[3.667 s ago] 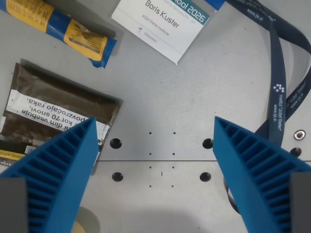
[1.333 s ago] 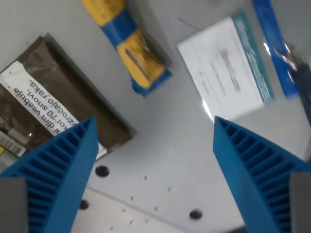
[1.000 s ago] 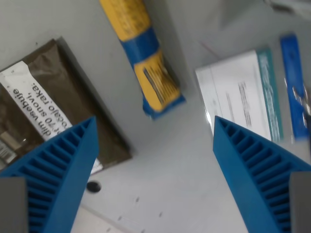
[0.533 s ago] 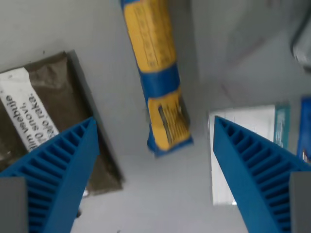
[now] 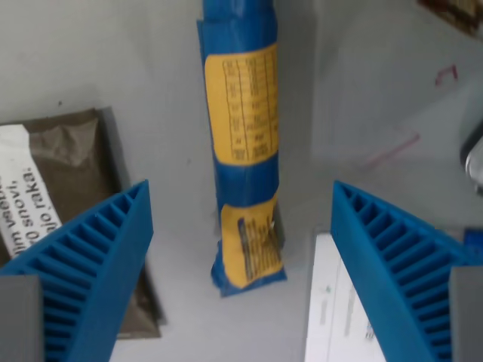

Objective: Move above the blue bag

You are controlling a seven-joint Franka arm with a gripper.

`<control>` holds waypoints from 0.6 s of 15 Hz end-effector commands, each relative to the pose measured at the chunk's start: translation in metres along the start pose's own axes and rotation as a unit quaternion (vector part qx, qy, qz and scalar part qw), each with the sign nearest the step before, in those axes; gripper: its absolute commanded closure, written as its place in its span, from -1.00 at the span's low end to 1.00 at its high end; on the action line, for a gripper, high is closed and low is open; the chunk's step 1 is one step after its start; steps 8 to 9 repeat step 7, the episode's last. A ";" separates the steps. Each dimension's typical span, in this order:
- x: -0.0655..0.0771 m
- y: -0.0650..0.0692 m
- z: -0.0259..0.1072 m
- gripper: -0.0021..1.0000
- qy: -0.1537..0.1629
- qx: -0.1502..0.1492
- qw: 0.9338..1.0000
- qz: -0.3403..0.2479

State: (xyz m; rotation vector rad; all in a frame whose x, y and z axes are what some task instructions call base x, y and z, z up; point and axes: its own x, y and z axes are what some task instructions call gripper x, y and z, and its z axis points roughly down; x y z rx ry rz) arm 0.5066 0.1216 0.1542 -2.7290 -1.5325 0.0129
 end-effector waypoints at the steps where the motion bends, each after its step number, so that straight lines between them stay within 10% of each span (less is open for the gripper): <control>1: 0.006 0.004 0.003 -1.00 0.013 0.013 0.998 -0.055; 9: 0.007 0.005 0.005 -1.00 0.011 0.013 0.999 -0.036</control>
